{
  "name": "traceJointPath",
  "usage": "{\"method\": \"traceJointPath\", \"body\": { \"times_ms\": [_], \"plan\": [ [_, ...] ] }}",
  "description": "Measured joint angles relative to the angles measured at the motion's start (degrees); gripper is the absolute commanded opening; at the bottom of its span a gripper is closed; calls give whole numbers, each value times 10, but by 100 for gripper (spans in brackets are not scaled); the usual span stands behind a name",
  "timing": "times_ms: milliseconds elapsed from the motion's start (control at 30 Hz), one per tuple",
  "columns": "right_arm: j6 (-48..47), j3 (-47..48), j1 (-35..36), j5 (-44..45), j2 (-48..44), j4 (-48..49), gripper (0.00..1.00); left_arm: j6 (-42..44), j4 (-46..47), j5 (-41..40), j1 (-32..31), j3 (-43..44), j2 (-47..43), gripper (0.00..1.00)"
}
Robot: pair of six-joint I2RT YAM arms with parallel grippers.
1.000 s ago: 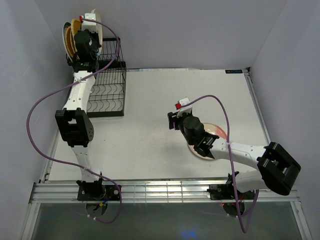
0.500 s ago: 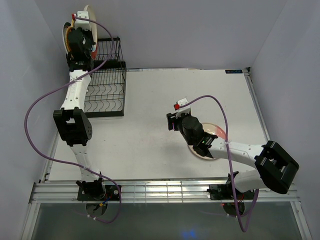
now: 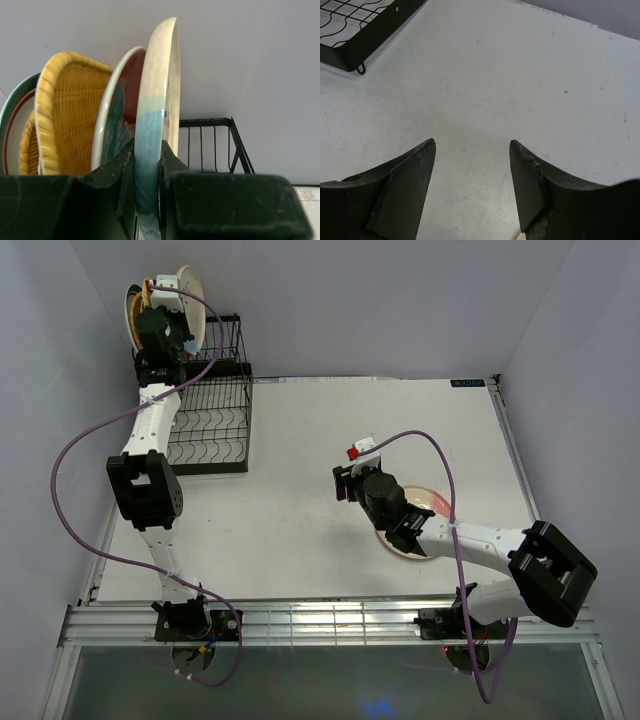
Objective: Load the plates into the dish rack
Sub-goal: Insert the plate into the dish rack.
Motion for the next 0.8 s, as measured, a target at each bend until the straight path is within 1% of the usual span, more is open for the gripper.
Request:
{"method": "traceJointPath", "body": {
  "times_ms": [333, 800],
  "plan": [
    [0, 0, 0, -2, 3, 0, 67, -8, 0, 6, -2, -19, 5, 0],
    [0, 4, 0, -2, 8, 0, 66, 0, 69, 21, -2, -61, 5, 0]
  ]
}}
